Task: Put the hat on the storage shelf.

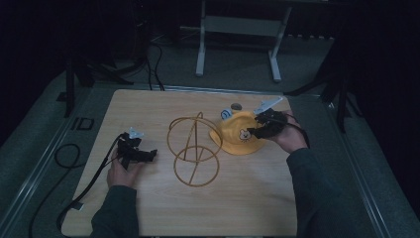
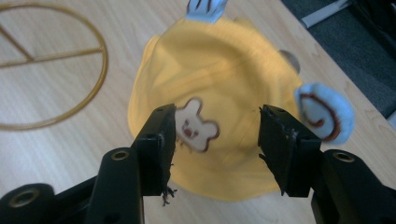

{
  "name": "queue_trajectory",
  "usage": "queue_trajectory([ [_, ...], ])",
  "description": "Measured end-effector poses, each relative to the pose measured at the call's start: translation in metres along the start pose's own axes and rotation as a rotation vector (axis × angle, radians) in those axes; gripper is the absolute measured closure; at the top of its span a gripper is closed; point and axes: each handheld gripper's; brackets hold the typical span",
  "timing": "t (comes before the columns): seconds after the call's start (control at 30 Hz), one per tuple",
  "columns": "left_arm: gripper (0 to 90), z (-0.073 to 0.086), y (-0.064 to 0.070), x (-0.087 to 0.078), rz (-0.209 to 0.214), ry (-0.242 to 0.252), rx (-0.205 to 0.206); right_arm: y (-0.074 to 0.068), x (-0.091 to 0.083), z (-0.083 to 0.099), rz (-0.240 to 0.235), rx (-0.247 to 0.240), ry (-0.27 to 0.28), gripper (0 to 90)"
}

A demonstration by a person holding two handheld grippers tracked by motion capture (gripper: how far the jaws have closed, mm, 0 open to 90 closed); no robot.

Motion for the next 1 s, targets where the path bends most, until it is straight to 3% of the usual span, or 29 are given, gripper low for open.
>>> queue_trajectory([
  [0.13,2.1,0.000,0.000,0.000,0.000,0.000,0.001,0.010,0.009,-0.010,-0.003,0.013,-0.012,44.9],
  [0.5,2.1,0.000,0.000,0.000,0.000,-0.003,0.003,0.014,0.026,-0.031,0.005,-0.032,-0.042,43.7],
  [0.63,2.1,0.000,0.000,0.000,-0.001,-0.003,0.002,0.014,0.032,-0.037,0.017,-0.045,-0.061,42.4],
  [0.7,2.1,0.000,0.000,0.000,0.000,-0.003,0.002,0.020,0.042,-0.044,0.043,-0.037,-0.099,37.9],
  [0.9,2.1,0.000,0.000,0.000,0.000,-0.004,0.003,0.023,0.056,-0.050,0.019,-0.053,-0.152,35.5],
  [1.0,2.1,0.000,0.000,0.000,0.000,-0.004,0.004,0.023,0.061,-0.051,-0.015,-0.068,-0.172,37.9],
])
Point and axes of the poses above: each handheld gripper's, and its own axes: x roughly forward along the jaws, z roughly out of its underside, y roughly to its right, and after that the axes turned 4 degrees about z, right-handed
